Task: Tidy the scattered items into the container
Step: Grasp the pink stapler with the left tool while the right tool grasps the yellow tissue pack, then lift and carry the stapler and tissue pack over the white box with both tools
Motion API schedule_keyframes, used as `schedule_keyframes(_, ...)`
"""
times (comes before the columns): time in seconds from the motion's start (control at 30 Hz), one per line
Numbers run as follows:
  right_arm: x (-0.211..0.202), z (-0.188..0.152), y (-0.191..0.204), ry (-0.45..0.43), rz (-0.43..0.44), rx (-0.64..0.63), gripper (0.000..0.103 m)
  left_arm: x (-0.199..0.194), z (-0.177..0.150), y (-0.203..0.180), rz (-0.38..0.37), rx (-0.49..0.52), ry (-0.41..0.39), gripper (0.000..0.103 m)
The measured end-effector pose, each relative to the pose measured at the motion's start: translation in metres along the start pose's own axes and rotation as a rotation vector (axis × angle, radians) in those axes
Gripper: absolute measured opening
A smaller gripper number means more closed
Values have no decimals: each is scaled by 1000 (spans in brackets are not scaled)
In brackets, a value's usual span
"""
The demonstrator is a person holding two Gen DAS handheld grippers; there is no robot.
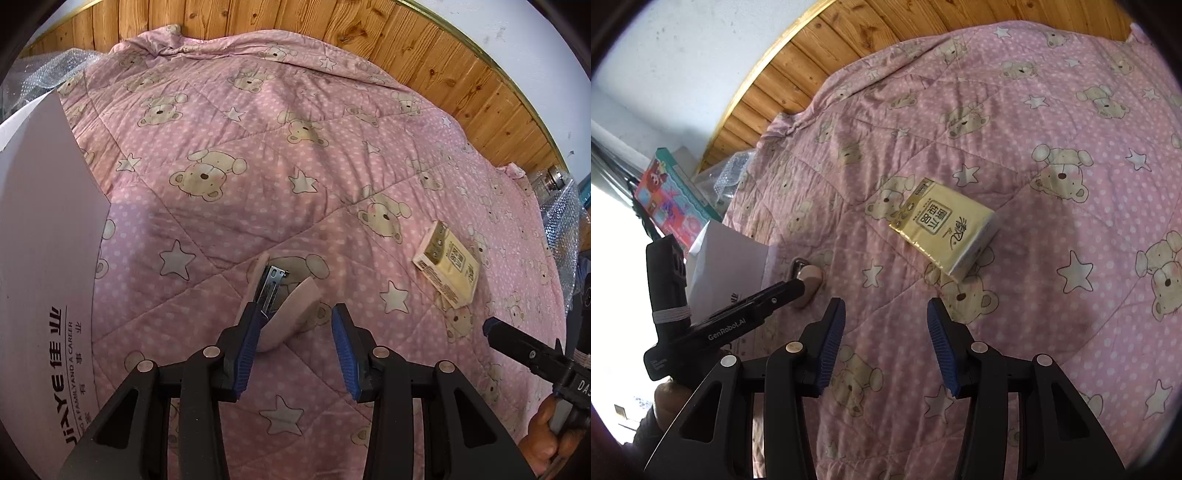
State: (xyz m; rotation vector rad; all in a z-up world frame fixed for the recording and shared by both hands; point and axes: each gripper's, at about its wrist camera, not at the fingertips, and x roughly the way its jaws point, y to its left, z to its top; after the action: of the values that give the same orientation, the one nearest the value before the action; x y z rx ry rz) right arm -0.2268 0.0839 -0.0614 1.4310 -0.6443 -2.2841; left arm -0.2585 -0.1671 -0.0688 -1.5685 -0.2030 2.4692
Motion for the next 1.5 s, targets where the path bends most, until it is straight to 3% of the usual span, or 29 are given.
schedule_keyframes(0.17,6,8,1,3,11,-1,49,6,3,26,53,-68,5,46)
schedule_keyframes(0.27,10,11,5,3,7,-21,49,10,1,40,29,-119,14,46)
schedule_keyframes(0.67,24,34,-9,-37,-85,-60,51,17,7,31,36,-85,-14,46)
schedule_keyframes(0.83,23,47,-1,-78,-152,-161,58,18,9,32,37,-82,-14,46)
schedule_keyframes(0.97,37,50,3,-23,-155,-279,71,19,10,32,28,-92,-14,46)
schedule_keyframes(1.07,47,47,14,23,-193,-489,76,20,10,31,24,-94,-14,46)
schedule_keyframes(1.17,57,47,16,65,-231,-621,76,20,11,31,17,-100,-15,48)
schedule_keyframes(1.3,67,55,11,102,-240,-640,75,22,11,28,24,-91,-25,48)
schedule_keyframes(1.37,69,53,12,106,-234,-609,61,22,12,27,32,-84,-29,48)
schedule_keyframes(1.5,66,46,14,94,-221,-543,57,23,13,26,55,-62,-32,31)
